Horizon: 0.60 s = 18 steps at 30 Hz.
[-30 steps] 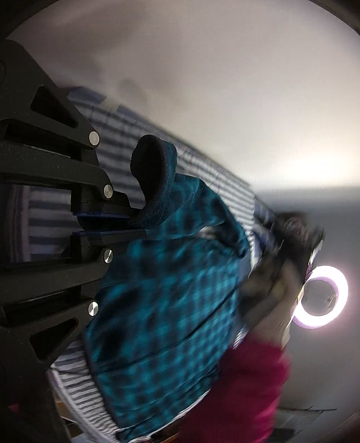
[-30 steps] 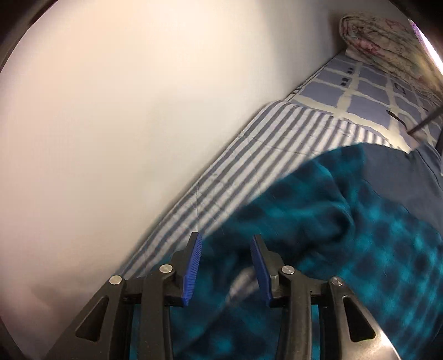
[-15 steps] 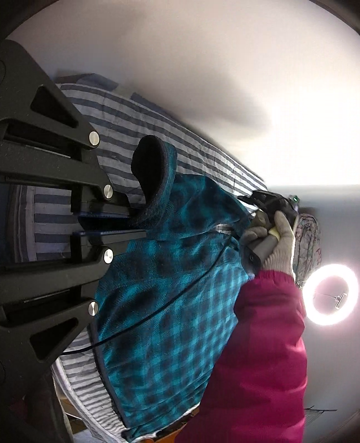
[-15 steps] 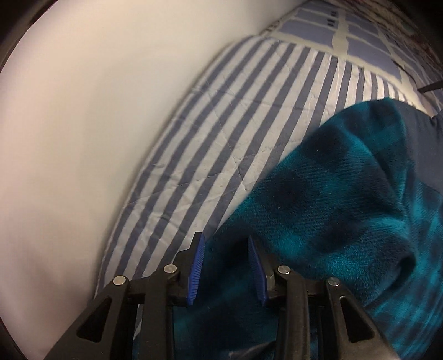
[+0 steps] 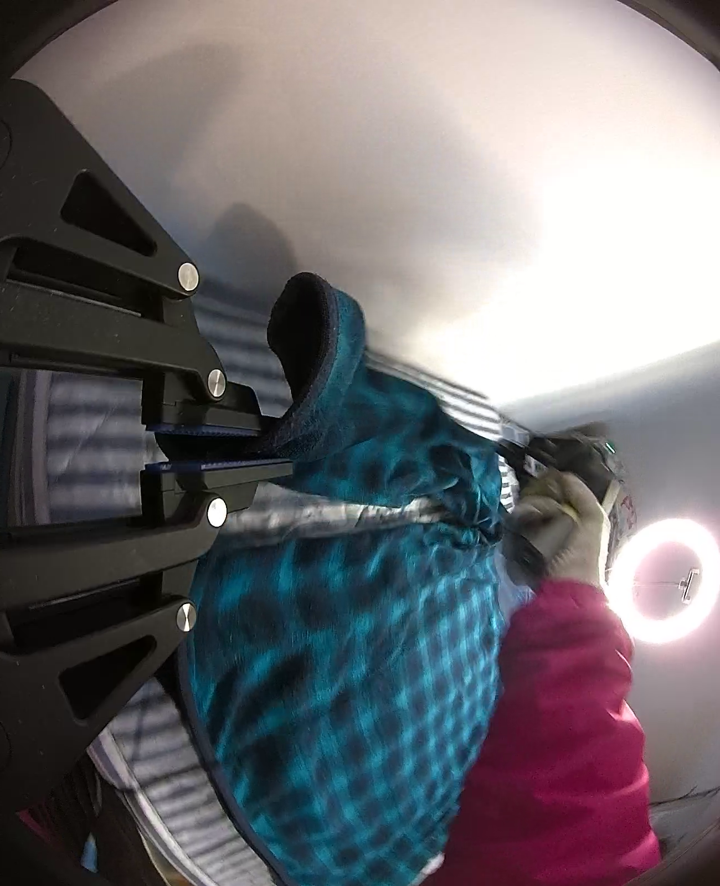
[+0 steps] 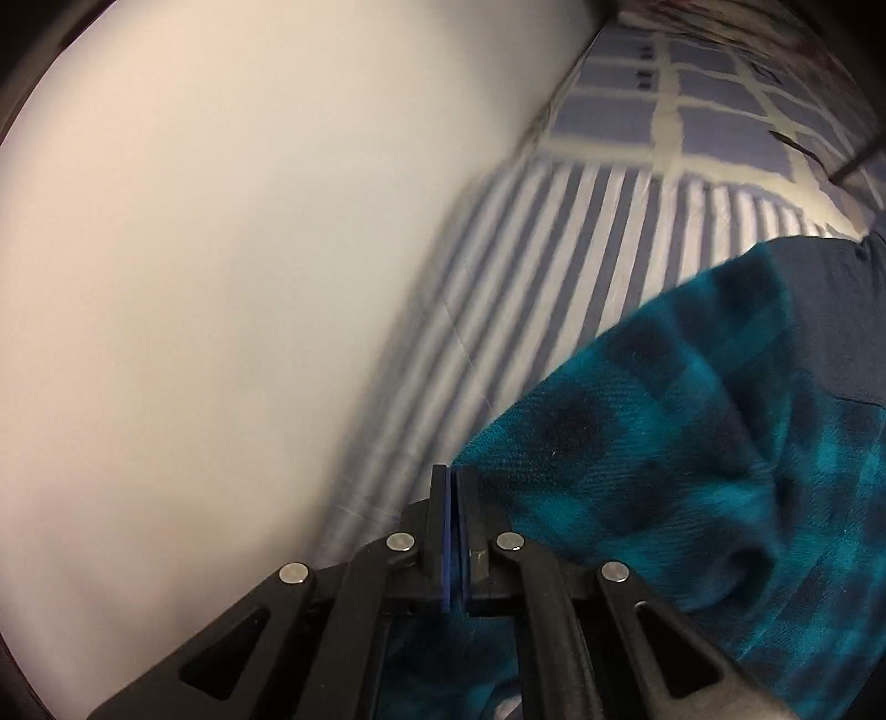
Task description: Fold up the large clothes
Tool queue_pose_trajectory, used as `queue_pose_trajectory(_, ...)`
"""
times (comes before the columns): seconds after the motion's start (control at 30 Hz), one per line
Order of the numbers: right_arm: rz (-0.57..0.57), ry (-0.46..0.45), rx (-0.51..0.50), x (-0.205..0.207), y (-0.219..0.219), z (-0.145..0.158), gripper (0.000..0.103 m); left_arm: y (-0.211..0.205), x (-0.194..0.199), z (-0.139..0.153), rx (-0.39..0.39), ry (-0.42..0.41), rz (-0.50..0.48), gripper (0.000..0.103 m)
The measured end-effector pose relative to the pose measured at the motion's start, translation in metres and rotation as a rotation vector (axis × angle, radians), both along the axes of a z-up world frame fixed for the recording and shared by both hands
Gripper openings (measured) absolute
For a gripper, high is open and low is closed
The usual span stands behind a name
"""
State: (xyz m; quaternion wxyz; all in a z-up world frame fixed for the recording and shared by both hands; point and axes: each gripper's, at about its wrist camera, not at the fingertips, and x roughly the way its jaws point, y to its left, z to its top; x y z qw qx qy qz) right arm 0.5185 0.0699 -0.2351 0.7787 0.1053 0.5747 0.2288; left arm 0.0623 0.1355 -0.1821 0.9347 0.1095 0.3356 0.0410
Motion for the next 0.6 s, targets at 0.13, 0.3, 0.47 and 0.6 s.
queue_pose_trajectory(0.13,-0.072,-0.052,0.231,-0.002,-0.076,0.034,0.0,-0.019,-0.002,-0.005,0.115,-0.018,-0.068,0.004)
queue_pose_trajectory(0.3,-0.137,-0.037,0.332,-0.028,-0.17,0.012,0.0,-0.059,-0.007,-0.032,0.171,0.07,-0.2,0.005)
queue_pose_trajectory(0.47,-0.149,0.058,0.129,-0.06,-0.225,-0.032,0.012,-0.079,-0.026,-0.044,0.131,0.156,-0.283,0.009)
queue_pose_trajectory(0.6,-0.17,0.062,0.114,-0.083,-0.247,-0.034,0.017,-0.074,-0.042,-0.035,0.091,0.173,-0.259,0.01)
